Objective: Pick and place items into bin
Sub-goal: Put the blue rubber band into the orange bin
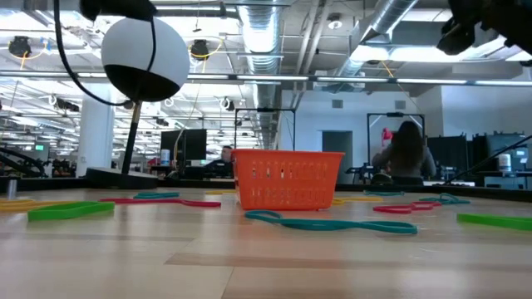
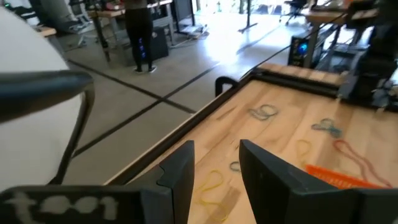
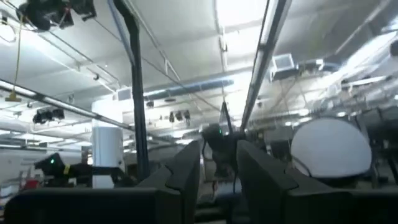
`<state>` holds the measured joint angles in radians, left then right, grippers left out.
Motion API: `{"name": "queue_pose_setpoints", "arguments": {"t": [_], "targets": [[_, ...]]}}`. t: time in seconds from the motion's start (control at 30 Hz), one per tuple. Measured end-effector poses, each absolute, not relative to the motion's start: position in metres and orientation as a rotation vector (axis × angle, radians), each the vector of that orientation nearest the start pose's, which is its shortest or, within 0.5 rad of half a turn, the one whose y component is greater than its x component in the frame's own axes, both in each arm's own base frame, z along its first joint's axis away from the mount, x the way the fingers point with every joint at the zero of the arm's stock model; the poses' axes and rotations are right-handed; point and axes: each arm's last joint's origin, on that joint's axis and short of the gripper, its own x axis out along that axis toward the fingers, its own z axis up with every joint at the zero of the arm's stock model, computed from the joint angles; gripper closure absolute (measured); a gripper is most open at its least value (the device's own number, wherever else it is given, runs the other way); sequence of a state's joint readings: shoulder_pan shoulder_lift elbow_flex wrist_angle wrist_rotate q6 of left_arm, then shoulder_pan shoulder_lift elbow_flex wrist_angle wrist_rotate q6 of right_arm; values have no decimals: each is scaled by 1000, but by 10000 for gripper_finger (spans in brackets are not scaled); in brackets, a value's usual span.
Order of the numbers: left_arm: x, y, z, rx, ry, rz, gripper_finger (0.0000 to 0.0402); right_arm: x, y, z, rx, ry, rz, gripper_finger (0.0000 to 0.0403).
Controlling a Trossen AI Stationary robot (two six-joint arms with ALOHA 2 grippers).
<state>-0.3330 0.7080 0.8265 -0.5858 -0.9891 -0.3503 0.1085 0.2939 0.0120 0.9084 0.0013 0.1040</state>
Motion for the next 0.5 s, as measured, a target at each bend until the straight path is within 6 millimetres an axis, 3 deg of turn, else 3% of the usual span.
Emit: {"name": "queue_pose_setpoints", "arguments": {"t": [0.17, 0.5], "targets": [[131, -17, 323, -68, 288, 681, 283, 99, 8, 224, 52, -595, 1, 301], [132, -17, 323, -83, 295, 661, 283, 104, -2, 210, 312, -471, -307, 301]]}}
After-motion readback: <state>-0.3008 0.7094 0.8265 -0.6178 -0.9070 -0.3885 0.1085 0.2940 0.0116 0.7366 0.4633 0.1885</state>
